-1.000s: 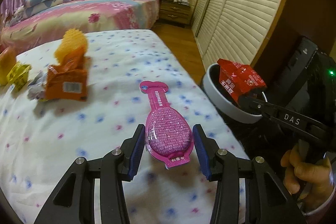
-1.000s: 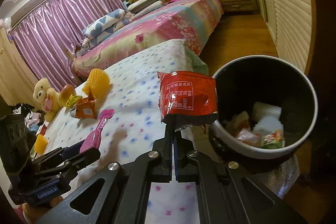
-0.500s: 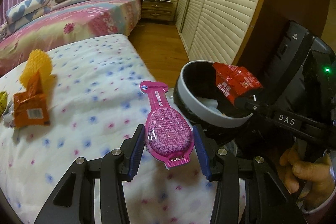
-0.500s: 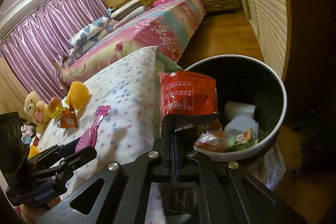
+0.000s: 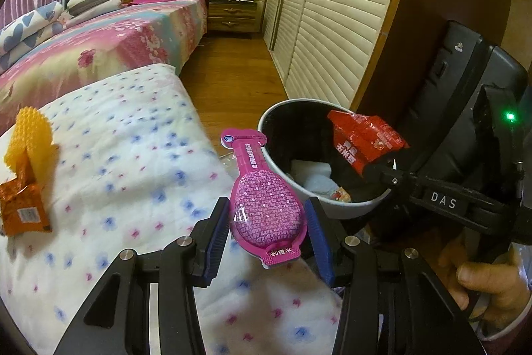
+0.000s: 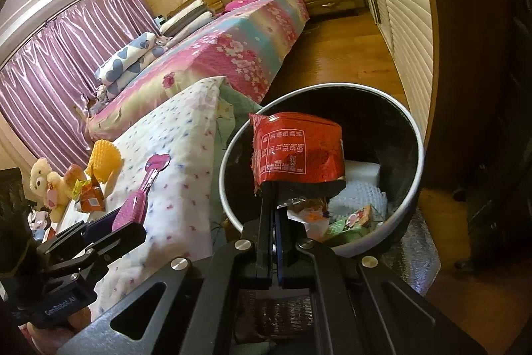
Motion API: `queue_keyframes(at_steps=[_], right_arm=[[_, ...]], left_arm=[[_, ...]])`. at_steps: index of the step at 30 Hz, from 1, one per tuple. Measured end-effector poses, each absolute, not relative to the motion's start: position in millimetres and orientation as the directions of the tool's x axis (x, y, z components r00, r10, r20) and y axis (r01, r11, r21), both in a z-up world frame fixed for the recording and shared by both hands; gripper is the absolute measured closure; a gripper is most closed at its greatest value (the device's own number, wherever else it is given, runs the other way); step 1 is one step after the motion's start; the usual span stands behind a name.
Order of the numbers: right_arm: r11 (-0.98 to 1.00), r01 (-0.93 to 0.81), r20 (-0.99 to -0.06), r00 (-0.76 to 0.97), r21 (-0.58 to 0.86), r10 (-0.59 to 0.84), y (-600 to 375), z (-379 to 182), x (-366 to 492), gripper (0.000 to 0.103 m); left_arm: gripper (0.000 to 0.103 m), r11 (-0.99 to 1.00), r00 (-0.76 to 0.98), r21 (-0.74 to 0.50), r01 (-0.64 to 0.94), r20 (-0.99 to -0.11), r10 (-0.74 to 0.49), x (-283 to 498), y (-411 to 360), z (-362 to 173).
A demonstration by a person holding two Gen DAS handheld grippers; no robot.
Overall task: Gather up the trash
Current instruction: 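Carry the pink hairbrush and red snack bag over the trash bin with both grippers, then open left gripper dropping the hairbrush while right gripper drops the red bag into bin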
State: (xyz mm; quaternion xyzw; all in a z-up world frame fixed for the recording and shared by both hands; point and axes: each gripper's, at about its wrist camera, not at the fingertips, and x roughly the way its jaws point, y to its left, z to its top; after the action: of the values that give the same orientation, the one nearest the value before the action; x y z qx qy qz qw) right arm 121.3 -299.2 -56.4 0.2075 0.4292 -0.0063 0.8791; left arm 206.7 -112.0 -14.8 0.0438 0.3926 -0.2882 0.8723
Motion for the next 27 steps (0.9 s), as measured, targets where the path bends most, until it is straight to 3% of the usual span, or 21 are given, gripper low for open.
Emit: queue_keyframes(at_steps=[27], right_arm=[[0.89,0.254,-0.785,0.598,0.378,0.163,-345,-72,149,0.102]], left_arm=[[0.058,0.779,0.48,-0.117,0.616,-0.729,-0.488,257,-185,-33]])
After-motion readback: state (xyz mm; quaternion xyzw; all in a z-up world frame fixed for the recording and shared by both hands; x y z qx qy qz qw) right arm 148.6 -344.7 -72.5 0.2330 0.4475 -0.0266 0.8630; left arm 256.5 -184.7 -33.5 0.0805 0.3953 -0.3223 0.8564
